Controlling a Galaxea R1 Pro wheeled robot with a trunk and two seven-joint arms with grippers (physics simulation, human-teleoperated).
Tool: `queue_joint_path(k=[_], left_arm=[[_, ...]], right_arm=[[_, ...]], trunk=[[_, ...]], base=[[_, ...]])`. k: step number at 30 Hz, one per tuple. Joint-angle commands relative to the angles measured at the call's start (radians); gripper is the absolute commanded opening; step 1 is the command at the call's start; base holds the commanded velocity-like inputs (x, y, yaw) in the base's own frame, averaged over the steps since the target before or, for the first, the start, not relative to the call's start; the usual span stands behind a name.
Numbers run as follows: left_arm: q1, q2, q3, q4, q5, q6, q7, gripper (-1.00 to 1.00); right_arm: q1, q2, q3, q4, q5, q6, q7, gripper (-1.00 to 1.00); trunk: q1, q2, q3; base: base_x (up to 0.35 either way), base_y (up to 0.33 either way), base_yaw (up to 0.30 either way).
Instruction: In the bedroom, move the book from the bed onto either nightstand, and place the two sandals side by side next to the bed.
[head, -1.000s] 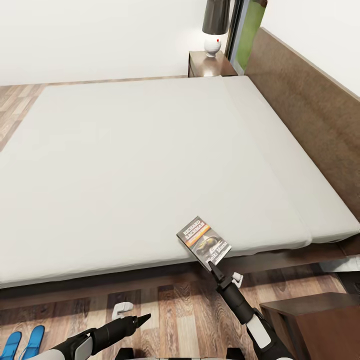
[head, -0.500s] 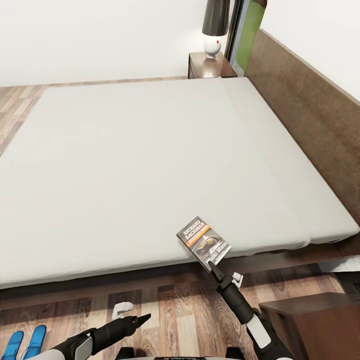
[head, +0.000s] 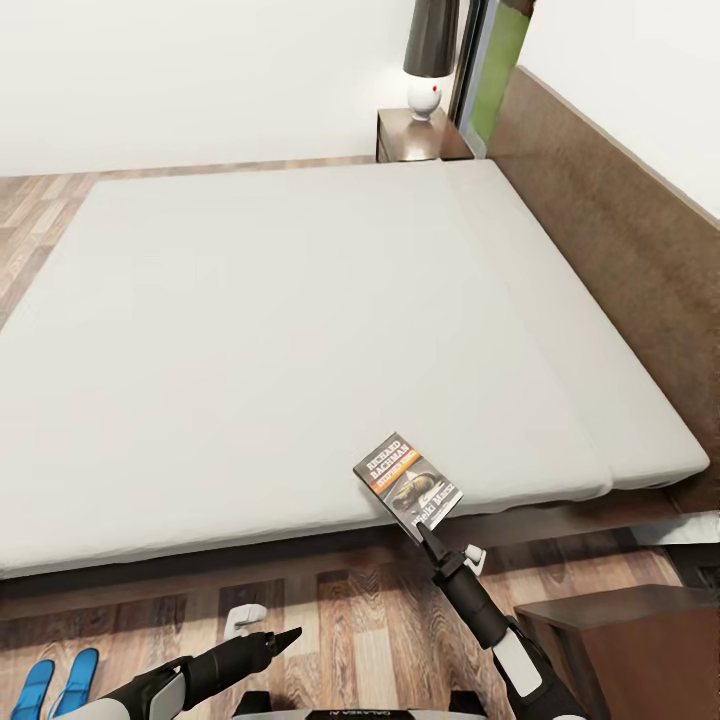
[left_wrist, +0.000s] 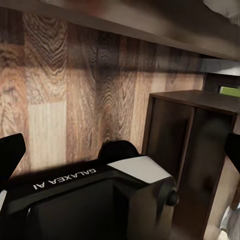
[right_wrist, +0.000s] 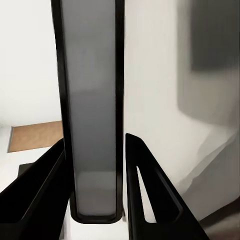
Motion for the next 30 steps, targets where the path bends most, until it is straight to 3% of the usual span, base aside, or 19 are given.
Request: queue_joint_path(k=[1, 15, 18, 19, 20, 22, 24, 27, 30], left_arm=[[0.0, 0.0, -0.008, 0.0, 0.007, -0.003, -0.002, 1.0], [0.0, -0.001, -0.008, 0.0, 0.007, -0.003, -0.002, 1.0], [0.0, -0.001, -0.008, 0.0, 0.007, -0.003, -0.002, 1.0], [0.0, -0.001, -0.008, 0.0, 0.006, -0.003, -0.003, 1.0], [0.0, -0.001, -0.008, 0.0, 0.006, -0.003, -0.003, 1.0], [0.0, -0.001, -0.008, 0.0, 0.006, -0.003, -0.004, 1.0], [0.0, -0.001, -0.008, 0.0, 0.006, -0.003, -0.004, 1.0], [0.0, -0.002, -0.009, 0.0, 0.006, -0.002, -0.007, 1.0], [0.0, -0.01, -0.009, 0.0, 0.006, -0.003, -0.008, 1.0]], right_arm=[[0.0, 0.001, -0.005, 0.0, 0.0, 0.01, 0.003, -1.0], [0.0, 0.001, -0.004, -0.006, 0.001, 0.01, 0.004, -1.0], [0.0, 0.001, 0.018, -0.095, 0.009, 0.011, 0.002, -1.0], [0.0, 0.001, 0.07, -0.139, 0.011, 0.012, 0.001, -1.0], [0.0, 0.001, 0.094, -0.149, 0.012, 0.012, 0.001, -1.0], [0.0, 0.002, 0.205, -0.176, 0.013, 0.012, 0.0, -1.0], [0.0, 0.002, 0.271, -0.187, 0.011, 0.012, -0.001, -1.0], [0.0, 0.0, 0.326, -0.211, 0.012, 0.025, -0.002, -1.0], [0.0, -0.001, 0.342, -0.247, 0.013, 0.112, -0.002, -1.0]], trunk=[[-0.004, 0.007, 0.003], [-0.058, 0.105, 0.047], [-0.069, 0.126, 0.056], [-0.073, 0.133, 0.059], [-0.077, 0.14, 0.062], [-0.084, 0.154, 0.069], [-0.092, 0.168, 0.075], [-0.104, 0.189, 0.084], [-0.115, 0.21, 0.094]], base=[[0.0, 0.0, 0.0], [0.0, 0.0, 0.0], [0.0, 0.0, 0.0], [0.0, 0.0, 0.0], [0.0, 0.0, 0.0], [0.0, 0.0, 0.0], [0.0, 0.0, 0.0], [0.0, 0.0, 0.0], [0.0, 0.0, 0.0]])
